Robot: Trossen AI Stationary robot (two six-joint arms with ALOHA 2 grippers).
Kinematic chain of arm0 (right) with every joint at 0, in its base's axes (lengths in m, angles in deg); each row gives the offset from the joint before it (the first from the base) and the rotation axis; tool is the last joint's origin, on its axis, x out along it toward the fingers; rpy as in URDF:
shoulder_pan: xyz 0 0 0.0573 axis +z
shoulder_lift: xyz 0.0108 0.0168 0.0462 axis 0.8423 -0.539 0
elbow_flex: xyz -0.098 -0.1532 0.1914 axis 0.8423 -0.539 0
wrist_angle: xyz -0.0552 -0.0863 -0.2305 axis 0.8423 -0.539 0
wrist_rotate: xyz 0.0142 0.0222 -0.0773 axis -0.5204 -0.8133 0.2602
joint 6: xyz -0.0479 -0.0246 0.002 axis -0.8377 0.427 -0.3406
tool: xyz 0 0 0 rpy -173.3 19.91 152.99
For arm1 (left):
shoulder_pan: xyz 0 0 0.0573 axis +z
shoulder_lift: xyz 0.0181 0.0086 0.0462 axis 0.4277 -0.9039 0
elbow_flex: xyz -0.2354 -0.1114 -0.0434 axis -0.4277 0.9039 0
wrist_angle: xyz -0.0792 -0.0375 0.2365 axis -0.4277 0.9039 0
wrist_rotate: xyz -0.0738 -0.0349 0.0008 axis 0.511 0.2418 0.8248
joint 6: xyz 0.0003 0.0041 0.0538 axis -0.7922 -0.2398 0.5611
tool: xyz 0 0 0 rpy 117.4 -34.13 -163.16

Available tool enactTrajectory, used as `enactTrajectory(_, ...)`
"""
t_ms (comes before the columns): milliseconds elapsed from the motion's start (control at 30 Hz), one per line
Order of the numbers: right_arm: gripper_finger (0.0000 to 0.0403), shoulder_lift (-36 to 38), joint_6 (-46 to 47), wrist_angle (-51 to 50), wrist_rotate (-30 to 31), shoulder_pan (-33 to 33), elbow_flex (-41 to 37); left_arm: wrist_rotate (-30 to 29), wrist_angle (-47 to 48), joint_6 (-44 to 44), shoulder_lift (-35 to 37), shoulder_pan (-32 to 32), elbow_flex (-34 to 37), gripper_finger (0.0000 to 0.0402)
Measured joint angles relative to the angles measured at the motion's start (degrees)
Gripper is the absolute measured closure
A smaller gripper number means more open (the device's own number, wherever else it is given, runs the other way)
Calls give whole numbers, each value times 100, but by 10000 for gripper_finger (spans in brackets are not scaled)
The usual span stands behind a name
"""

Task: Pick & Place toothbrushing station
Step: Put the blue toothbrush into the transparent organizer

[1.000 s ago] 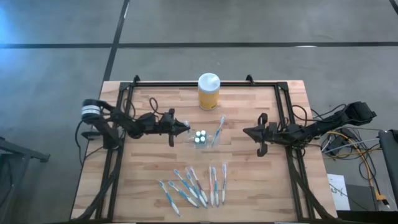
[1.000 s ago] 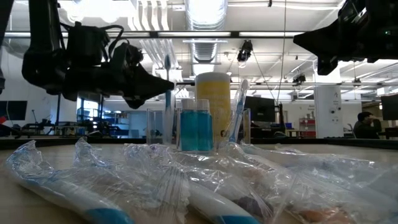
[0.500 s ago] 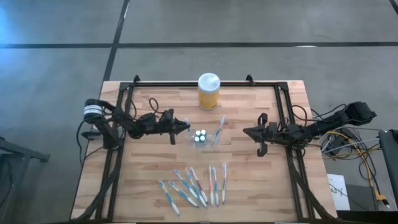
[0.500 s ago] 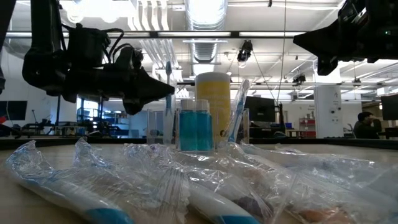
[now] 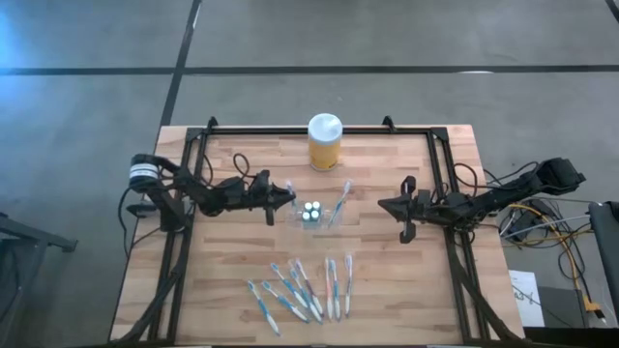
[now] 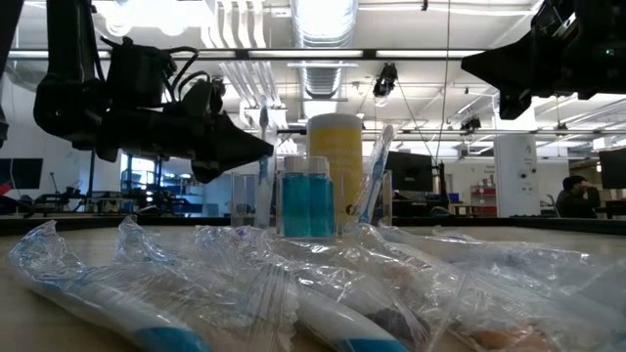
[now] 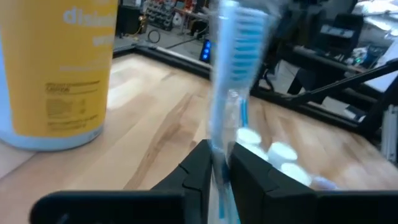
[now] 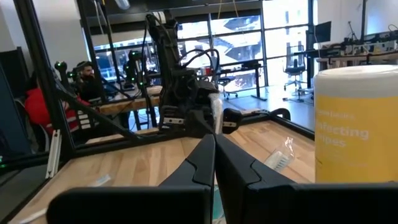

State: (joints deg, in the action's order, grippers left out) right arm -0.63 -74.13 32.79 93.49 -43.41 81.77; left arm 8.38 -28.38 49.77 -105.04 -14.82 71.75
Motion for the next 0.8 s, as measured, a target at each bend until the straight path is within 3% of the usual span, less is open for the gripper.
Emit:
enactTrajectory(433, 394, 0, 93, -57, -11, 0, 0, 207, 111, 143, 210, 0, 29, 293)
enactTrajectory(800, 394, 0, 214, -81, -11, 0, 0, 531, 1227, 261, 1009, -2, 63, 245)
